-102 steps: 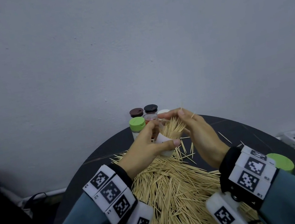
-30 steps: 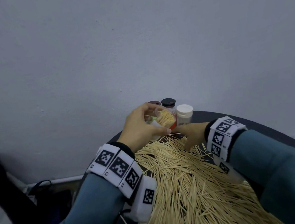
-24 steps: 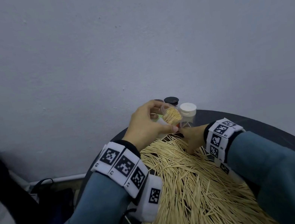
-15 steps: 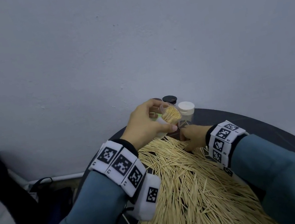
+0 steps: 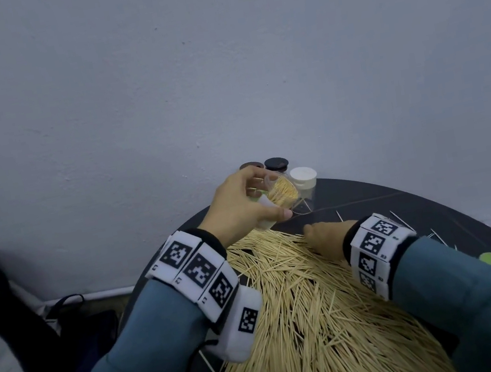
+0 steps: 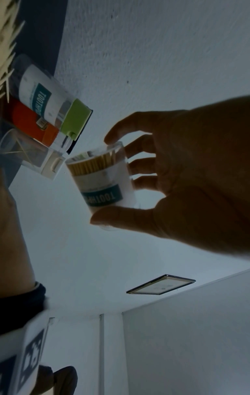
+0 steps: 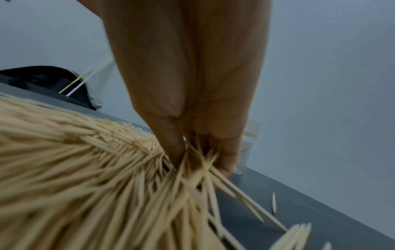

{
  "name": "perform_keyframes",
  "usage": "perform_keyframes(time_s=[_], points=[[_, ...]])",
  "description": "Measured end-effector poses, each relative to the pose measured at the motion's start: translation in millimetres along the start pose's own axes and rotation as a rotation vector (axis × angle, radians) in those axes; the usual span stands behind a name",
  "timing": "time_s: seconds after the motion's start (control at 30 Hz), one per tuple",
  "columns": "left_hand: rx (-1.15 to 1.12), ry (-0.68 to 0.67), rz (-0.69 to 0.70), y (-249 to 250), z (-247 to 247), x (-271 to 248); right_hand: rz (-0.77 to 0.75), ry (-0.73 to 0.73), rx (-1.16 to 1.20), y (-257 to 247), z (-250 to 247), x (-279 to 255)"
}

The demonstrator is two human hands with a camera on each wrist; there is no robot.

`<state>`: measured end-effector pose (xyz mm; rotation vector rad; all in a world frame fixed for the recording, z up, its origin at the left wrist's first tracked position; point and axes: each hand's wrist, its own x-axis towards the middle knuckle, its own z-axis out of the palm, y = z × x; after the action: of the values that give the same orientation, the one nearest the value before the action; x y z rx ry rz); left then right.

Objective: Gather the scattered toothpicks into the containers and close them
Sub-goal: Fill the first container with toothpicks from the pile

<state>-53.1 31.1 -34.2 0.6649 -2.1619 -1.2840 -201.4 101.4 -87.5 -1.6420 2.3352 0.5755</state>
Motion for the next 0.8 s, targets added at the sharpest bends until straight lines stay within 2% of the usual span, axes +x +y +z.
perform_keyframes(time_s=[0.13, 0.27, 0.33, 0.53, 0.7, 0.8], points=[[0.009, -0.002, 0.002, 1.4, 1.0, -1.1, -0.022, -0.011, 0.012, 4.4, -4.5, -7.9], [0.0, -0.011, 0.002, 2.3, 1.6, -1.8, -0.017, -0.005, 0.188, 12.5, -12.5, -15.8], [-0.007, -0.023, 0.001, 2.7, 2.3, -2.5, -0.019, 0.01, 0.383, 18.2, -13.6, -19.3], [0.003, -0.043, 0.0, 0.6, 8.5, -1.8, -0.067, 0.103, 1.203, 34.6, -7.5, -32.5], [0.006, -0.078, 0.029, 1.4, 16.6, -5.0, -0.157, 0.142, 1.667, 37.8, 0.0, -39.0], [0.01, -0.11, 0.023, 2.5, 21.8, -8.3, -0.2, 0.234, 1.909, 37.8, -1.6, -47.0]])
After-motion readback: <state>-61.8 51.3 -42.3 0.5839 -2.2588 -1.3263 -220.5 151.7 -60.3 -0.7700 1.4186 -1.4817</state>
